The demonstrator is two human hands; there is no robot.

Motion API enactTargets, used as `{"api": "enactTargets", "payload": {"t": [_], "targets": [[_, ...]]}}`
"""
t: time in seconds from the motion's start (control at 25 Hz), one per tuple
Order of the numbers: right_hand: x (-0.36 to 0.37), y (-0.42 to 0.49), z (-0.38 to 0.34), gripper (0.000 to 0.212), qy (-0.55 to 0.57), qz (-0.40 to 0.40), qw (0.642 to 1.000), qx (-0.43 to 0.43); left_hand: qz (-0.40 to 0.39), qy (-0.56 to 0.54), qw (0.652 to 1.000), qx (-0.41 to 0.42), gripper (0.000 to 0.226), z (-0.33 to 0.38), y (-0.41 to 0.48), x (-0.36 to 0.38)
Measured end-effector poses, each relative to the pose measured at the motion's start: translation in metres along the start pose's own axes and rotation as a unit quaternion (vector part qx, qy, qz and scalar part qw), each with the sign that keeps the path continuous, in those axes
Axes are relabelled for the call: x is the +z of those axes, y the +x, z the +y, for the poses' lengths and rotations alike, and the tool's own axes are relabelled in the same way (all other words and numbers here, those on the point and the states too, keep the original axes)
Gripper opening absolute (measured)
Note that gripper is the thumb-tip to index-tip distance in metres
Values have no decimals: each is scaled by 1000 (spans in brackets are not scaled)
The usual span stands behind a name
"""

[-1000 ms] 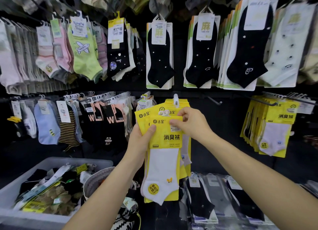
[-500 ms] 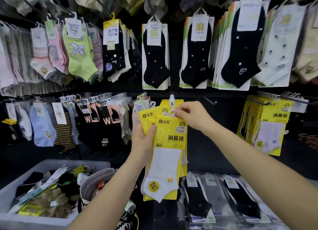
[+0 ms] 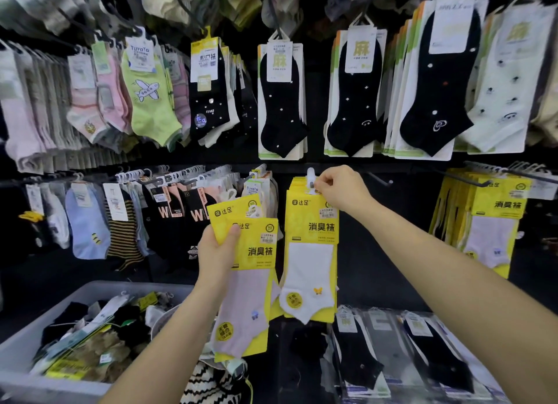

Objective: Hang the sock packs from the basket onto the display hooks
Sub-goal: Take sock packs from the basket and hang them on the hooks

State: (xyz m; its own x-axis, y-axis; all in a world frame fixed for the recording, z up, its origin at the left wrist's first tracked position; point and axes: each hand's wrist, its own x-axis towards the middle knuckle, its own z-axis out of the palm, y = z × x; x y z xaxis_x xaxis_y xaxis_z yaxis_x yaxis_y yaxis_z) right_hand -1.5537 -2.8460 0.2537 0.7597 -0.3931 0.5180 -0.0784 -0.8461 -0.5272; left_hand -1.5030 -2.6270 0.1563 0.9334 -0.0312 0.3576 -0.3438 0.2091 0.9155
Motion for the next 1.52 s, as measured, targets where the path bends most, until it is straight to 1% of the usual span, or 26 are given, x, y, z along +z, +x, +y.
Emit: {"api": "enactTargets", "payload": {"t": [0.08, 0.16, 0.24, 0.28, 0.32, 0.36, 0.4, 0.44, 0.52, 0.6, 0.68, 0.76, 0.84, 0.92, 1.0, 1.12, 1.24, 1.32, 1.36, 1.44, 1.48, 1.52], "targets": [[0, 1, 2, 25, -6, -6, 1000, 11, 11, 0, 1000, 5, 8, 3, 2, -7], [-3, -4, 0, 25, -23, 19, 1000, 6, 13, 2, 1000, 11, 7, 6, 2, -7], [-6, -17, -6, 22, -9, 81, 996, -37, 4, 0, 1000, 19, 7, 9, -1, -2], [-5, -26, -10, 21, 13, 88, 994, -65, -4, 1, 1000, 22, 6, 9, -3, 1], [-3, -36, -15, 19, 31, 65, 993, -89, -13, 4, 1000, 25, 7, 10, -6, 6], [0, -45, -19, 19, 42, 25, 993, -103, -23, 8, 999, 27, 12, 11, -8, 11], [3, -51, -22, 18, 50, -14, 993, -108, -33, 12, 999, 27, 17, 12, -11, 18], [4, -55, -22, 17, 59, -35, 992, -106, -43, 12, 999, 26, 22, 13, -14, 24], [-1, -55, -20, 13, 72, -41, 992, -99, -58, -8, 998, 19, 27, 11, -19, 35], [-7, -50, -15, 14, 57, -52, 993, -94, -74, -40, 996, 14, 32, 10, -25, 44], [-11, -45, -11, 15, 46, -55, 994, -84, -78, -21, 996, 25, 38, 9, -25, 50], [-15, -36, -9, 15, 58, -35, 996, -64, -58, -10, 998, 30, 34, 8, -21, 50], [-19, -27, -10, 15, 63, -12, 996, -55, -30, -24, 999, 15, 26, 6, -15, 44], [-20, -17, -12, 15, 60, 4, 997, -49, -7, -11, 1000, 20, 18, 4, -9, 32], [-19, -8, -13, 16, 29, 6, 999, -33, 10, 12, 999, 35, 16, 2, -4, 18], [-12, -1, -11, 22, -12, -14, 1000, -19, 24, 40, 998, 40, 13, 1, 1, 1], [-5, -1, -8, 24, -15, -14, 1000, 0, -20, 53, 997, 49, 10, 5, 1, -3], [-7, -4, -8, 24, -19, 1, 1000, 12, -58, 58, 995, 59, 10, 8, -3, 3], [-9, -6, -8, 23, -26, 20, 999, 3, -72, 56, 994, 59, 10, 11, -6, 9], [-14, -16, -10, 16, -10, 52, 997, -46, -98, 47, 992, 65, 10, 14, -12, 21], [-16, -22, -13, 14, 13, 39, 997, -73, -109, 42, 991, 67, 11, 14, -15, 28], [-18, -28, -16, 15, 39, 5, 995, -90, -119, 38, 990, 63, 11, 14, -18, 36]]}}
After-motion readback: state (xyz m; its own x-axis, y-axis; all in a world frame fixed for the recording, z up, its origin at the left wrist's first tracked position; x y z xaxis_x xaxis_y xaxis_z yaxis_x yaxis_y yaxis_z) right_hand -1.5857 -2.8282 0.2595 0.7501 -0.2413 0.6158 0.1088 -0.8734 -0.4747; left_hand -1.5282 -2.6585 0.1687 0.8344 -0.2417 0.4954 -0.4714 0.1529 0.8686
